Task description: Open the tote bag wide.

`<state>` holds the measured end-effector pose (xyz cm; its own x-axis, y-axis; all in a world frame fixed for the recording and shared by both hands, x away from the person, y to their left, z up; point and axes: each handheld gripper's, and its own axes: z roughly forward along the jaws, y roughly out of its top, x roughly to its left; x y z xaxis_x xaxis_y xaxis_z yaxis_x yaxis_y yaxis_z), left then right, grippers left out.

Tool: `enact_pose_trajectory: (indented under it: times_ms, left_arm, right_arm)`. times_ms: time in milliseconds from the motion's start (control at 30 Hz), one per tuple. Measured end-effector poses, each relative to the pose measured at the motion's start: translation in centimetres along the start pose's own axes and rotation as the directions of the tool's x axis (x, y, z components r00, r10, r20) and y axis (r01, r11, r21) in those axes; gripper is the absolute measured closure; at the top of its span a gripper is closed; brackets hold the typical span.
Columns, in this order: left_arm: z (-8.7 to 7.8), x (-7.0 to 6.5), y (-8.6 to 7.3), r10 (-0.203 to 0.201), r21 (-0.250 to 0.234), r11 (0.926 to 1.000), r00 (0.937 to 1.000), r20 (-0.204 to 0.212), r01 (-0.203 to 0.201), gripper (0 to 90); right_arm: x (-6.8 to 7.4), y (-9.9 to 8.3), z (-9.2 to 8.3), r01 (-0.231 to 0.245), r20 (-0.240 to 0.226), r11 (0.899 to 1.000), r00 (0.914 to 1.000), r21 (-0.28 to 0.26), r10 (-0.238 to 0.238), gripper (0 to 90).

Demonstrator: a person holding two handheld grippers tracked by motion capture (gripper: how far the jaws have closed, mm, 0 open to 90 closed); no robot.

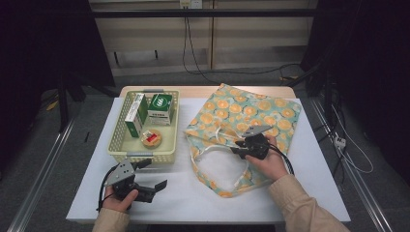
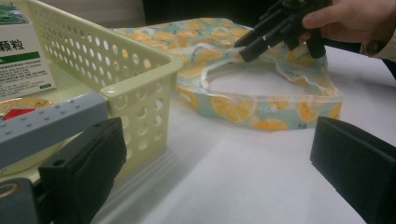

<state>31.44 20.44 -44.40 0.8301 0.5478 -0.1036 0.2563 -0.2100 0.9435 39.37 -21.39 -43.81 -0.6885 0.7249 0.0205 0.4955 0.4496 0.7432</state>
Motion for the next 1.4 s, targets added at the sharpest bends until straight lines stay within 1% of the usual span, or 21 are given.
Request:
enact_pose_trajectory:
  times_ms: [100, 167, 233, 300, 367, 433, 467, 500, 567, 667, 733, 800, 833, 967, 1033, 1167, 1200, 1300, 1333, 1367, 1400]
  left_arm:
    - [0.1, 0.0, -0.1, -0.002, 0.006, 1.0000, 1.0000, 0.003, 0.002, 3.2]
    - [0.1, 0.0, 0.0, 0.002, 0.005, 1.0000, 1.0000, 0.003, -0.002, 3.2]
    - [0.1, 0.0, 0.0, 0.001, 0.003, 1.0000, 1.0000, 0.004, -0.001, 3.2]
    - [0.1, 0.0, 0.0, 0.003, 0.005, 1.0000, 1.0000, 0.002, -0.003, 3.2]
    - [0.1, 0.0, -0.1, -0.004, 0.001, 1.0000, 1.0000, 0.003, 0.004, 3.2]
    - [0.1, 0.0, -0.1, -0.003, 0.004, 1.0000, 1.0000, 0.001, 0.003, 3.2]
    - [0.1, 0.1, -0.1, -0.006, 0.004, 1.0000, 1.0000, 0.003, 0.006, 3.2]
    - [0.0, 0.1, -0.1, 0.007, 0.012, 0.9999, 1.0000, 0.004, -0.007, 3.2]
    - [0.0, 0.1, -0.1, -0.002, 0.002, 1.0000, 1.0000, 0.003, 0.002, 3.2]
    - [0.0, 0.1, -0.1, -0.001, 0.002, 1.0000, 1.0000, 0.004, 0.001, 3.2]
    - [0.0, 0.1, -0.1, -0.002, 0.003, 1.0000, 1.0000, 0.005, 0.002, 3.2]
    - [0.1, 0.0, -0.1, -0.002, 0.004, 1.0000, 1.0000, 0.007, 0.002, 3.2]
    - [0.1, 0.1, -0.1, 0.007, 0.011, 0.9999, 0.9999, 0.009, -0.007, 3.2]
    - [0.1, 0.1, -0.2, -0.002, 0.004, 1.0000, 1.0000, 0.008, 0.002, 3.2]
    - [0.0, 0.1, -0.2, -0.005, 0.003, 1.0000, 1.0000, 0.006, 0.005, 3.2]
    - [-0.1, 0.2, -0.2, 0.005, 0.011, 0.9999, 1.0000, 0.008, -0.005, 3.2]
    - [-0.1, 0.1, -0.2, -0.004, 0.006, 1.0000, 1.0000, 0.007, 0.004, 3.2]
    - [-0.1, 0.1, -0.2, -0.008, 0.002, 1.0000, 0.9999, 0.007, 0.008, 3.2]
    - [-0.1, 0.2, -0.2, 0.007, 0.008, 0.9999, 1.0000, 0.006, -0.007, 3.2]
    - [-0.1, 0.1, -0.2, -0.002, 0.002, 1.0000, 1.0000, 0.006, 0.002, 3.2]
    - [-0.1, 0.2, -0.2, 0.005, 0.008, 1.0000, 1.0000, 0.005, -0.005, 3.2]
  right_arm:
    - [-0.6, 0.2, -0.6, -0.027, 0.000, 1.000, 0.9996, -0.015, 0.027, 70.3]
    - [-1.0, 0.4, -0.9, -0.032, 0.005, 0.999, 0.9995, -0.031, 0.032, 72.7]
    - [-1.4, 0.5, -1.2, -0.048, -0.001, 0.998, 0.9989, -0.044, 0.048, 80.3]
    - [-1.9, 0.8, -1.5, -0.064, -0.002, 0.996, 0.9979, -0.056, 0.064, 80.5]
    - [-2.2, 1.0, -1.9, -0.062, 0.007, 0.996, 0.9980, -0.067, 0.062, 88.9]
    - [-2.6, 1.3, -2.2, -0.087, -0.014, 0.993, 0.9962, -0.084, 0.086, 89.9]
    - [-2.8, 1.5, -2.3, -0.086, -0.009, 0.993, 0.9963, -0.083, 0.086, 90.0]
    - [-2.9, 1.6, -2.3, -0.075, -0.006, 0.995, 0.9972, -0.071, 0.074, 90.0]
    - [-3.1, 1.8, -2.2, -0.075, 0.002, 0.995, 0.9972, -0.066, 0.075, 90.0]
    - [-3.8, 2.0, -2.0, -0.100, 0.020, 0.991, 0.9946, -0.084, 0.102, 90.0]
    - [-4.5, 1.9, -1.7, -0.108, 0.037, 0.991, 0.9931, -0.073, 0.111, 90.0]
    - [-5.2, 1.5, -1.1, -0.133, 0.041, 0.989, 0.9899, -0.066, 0.136, 90.0]
    - [-5.4, 1.3, -0.9, -0.138, 0.050, 0.989, 0.9887, -0.061, 0.141, 90.0]
    - [-6.3, 0.4, 0.4, -0.146, 0.086, 0.989, 0.9852, -0.033, 0.149, 90.0]
    - [-6.7, 0.0, 0.9, -0.160, 0.084, 0.987, 0.9832, -0.031, 0.162, 90.0]
    - [-6.9, -0.6, 1.6, -0.176, 0.087, 0.984, 0.9803, -0.023, 0.177, 89.6]
    - [-6.8, -0.7, 1.8, -0.169, 0.093, 0.986, 0.9811, -0.016, 0.169, 89.2]
    - [-6.4, -0.9, 2.1, -0.138, 0.106, 0.990, 0.9849, 0.007, 0.137, 85.1]
    - [-6.4, -0.8, 2.0, -0.133, 0.107, 0.991, 0.9854, -0.001, 0.132, 81.5]
    - [-6.2, -0.7, 1.8, -0.144, 0.109, 0.989, 0.9834, -0.015, 0.145, 76.8]
    - [-6.2, -0.6, 1.6, -0.148, 0.108, 0.989, 0.9828, -0.027, 0.150, 73.5]
